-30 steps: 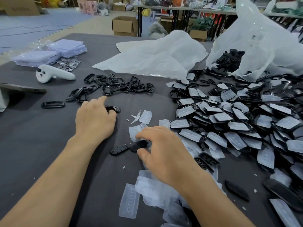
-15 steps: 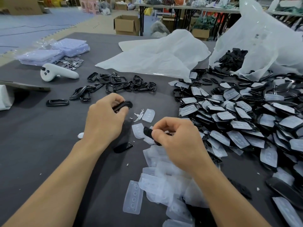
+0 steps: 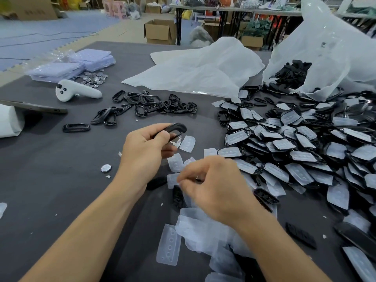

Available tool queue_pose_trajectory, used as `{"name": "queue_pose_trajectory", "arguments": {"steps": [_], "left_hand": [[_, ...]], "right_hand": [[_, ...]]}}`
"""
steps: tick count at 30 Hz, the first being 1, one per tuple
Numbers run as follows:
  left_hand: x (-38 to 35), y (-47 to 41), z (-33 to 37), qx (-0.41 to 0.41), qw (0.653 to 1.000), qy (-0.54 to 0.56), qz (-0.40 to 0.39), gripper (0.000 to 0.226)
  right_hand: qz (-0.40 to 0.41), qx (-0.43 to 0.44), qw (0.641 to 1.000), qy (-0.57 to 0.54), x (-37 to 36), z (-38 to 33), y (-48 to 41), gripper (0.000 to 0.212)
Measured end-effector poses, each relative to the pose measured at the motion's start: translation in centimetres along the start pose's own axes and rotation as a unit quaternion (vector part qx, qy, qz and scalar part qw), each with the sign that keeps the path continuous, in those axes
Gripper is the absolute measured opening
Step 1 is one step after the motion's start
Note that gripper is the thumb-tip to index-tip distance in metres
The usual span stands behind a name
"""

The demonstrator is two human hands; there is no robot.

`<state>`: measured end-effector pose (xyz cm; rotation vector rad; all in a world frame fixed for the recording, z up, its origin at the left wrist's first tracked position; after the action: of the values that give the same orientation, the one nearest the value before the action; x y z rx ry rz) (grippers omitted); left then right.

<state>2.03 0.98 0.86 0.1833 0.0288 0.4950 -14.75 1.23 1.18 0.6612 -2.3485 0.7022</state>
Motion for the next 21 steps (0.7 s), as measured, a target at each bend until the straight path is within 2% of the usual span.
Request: {"name": "queue_pose_trajectory", "arguments": {"steps": [2, 3, 7, 10, 12, 14, 17, 21], "left_hand": [[-0.1, 0.0, 0.0, -0.001, 1.0, -0.005, -0.007, 0.041], [-0.2, 0.0, 0.1, -0.005, 1.0, -0.013, -0.009, 0.04], [0.0, 0.0, -0.1, -0.005, 0.999, -0.041, 0.0, 0.026], [0.2, 0.0, -0.3, -0.004, 0.998, -0.068, 0.009, 0.021], [0.0, 0.1, -0.3, 0.008, 0.999, -0.032, -0.01, 0.023], [-0.2, 0.1, -0.3, 0.034, 0.999, 0.016, -0.024, 0.023], [-0.2, 0.0, -0.4, 0.066, 0.994, 0.075, -0.038, 0.019], [0.0, -0.3, -0.3, 0.087, 0.986, 0.127, -0.057, 0.018]], "right_hand": [[-0.074, 0.007, 0.996, 0.051, -0.6, -0.5, 0.0, 0.004], [-0.087, 0.004, 0.994, 0.062, -0.6, -0.6, 0.0, 0.008], [-0.114, 0.015, 0.988, 0.108, -0.6, -1.4, 0.0, 0.03], [-0.111, 0.022, 0.987, 0.112, -0.5, -1.9, 0.2, 0.029], [-0.099, 0.031, 0.988, 0.117, -0.5, -2.2, 0.3, 0.022], [-0.078, 0.045, 0.988, 0.122, -0.5, -2.1, 0.4, 0.014], [0.002, 0.01, 0.996, 0.088, 0.2, -0.8, 0.1, 0.023], [0.146, -0.1, 0.981, -0.08, 2.1, 1.3, -0.4, 0.017]]}}
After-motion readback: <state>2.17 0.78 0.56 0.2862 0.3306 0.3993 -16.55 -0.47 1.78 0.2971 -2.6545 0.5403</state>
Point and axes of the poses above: each hand's wrist, its own y-axis away from the middle knuckle, its own x-axis out of the back of the hand, z = x × y, the point moved 3 cm from there along -y, towards the middle knuckle, and after that the axes turned 11 degrees about x, right-handed, at the moved point
